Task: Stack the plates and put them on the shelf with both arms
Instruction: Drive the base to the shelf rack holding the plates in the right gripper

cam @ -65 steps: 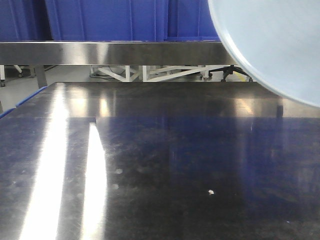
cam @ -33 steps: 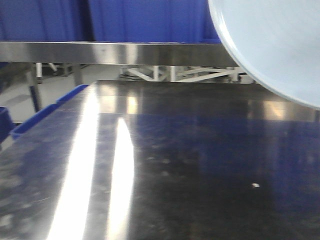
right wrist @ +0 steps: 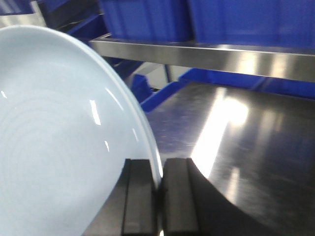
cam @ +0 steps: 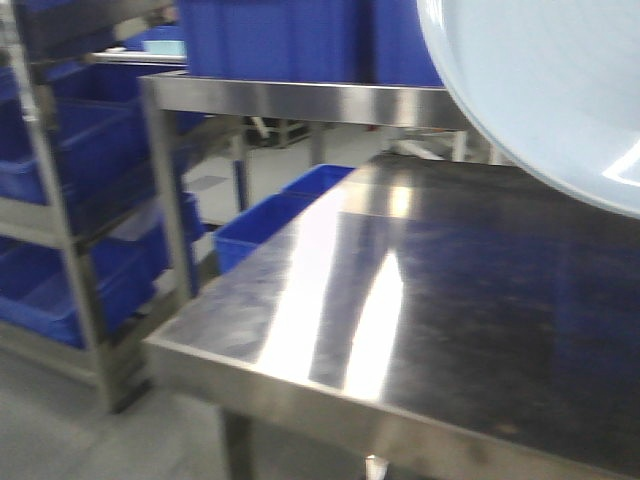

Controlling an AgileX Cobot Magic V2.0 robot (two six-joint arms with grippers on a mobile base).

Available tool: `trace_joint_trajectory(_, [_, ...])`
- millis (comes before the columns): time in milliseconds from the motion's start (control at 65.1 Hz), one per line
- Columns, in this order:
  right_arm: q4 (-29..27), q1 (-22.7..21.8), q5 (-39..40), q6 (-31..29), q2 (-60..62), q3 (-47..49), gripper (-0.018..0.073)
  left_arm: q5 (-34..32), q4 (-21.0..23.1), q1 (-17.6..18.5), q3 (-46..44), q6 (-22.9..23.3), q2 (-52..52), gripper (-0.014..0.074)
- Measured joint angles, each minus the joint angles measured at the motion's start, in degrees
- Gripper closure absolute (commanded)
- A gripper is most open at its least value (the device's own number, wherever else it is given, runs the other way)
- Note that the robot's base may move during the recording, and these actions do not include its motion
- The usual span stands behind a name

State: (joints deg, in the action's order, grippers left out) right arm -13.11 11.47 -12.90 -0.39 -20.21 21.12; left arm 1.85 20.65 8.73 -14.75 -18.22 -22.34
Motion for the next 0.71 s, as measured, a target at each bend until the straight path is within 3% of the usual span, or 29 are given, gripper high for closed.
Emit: trace_joint_trajectory(706, [0.09, 0.0, 0.0, 0.0, 0.0, 0.0, 0.0511, 0.0, 0.0, 0.0, 0.0, 0.0, 0.0, 0.0514])
